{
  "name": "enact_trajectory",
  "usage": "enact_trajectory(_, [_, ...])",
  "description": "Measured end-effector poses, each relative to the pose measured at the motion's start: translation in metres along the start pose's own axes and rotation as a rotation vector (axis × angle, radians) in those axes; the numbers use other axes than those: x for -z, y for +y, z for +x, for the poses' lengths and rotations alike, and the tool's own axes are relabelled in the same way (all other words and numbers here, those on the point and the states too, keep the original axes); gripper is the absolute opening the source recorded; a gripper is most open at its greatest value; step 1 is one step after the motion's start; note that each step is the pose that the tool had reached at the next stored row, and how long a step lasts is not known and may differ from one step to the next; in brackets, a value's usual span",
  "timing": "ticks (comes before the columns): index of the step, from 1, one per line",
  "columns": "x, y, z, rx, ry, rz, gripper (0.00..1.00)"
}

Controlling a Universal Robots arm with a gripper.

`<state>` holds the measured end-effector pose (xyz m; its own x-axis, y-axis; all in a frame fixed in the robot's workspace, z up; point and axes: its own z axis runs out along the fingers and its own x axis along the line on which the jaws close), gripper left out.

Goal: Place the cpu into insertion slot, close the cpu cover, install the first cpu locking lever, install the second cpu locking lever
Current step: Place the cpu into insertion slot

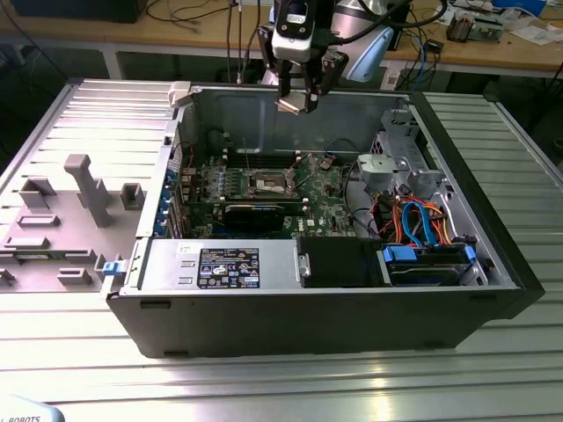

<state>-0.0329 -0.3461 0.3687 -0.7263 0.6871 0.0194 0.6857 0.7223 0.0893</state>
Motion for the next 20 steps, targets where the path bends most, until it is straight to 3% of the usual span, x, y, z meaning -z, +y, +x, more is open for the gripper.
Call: enact_trajectory(20, [-0.0002, 0.0000, 0.0000, -0.045, -0.0040, -0.0009, 0.54])
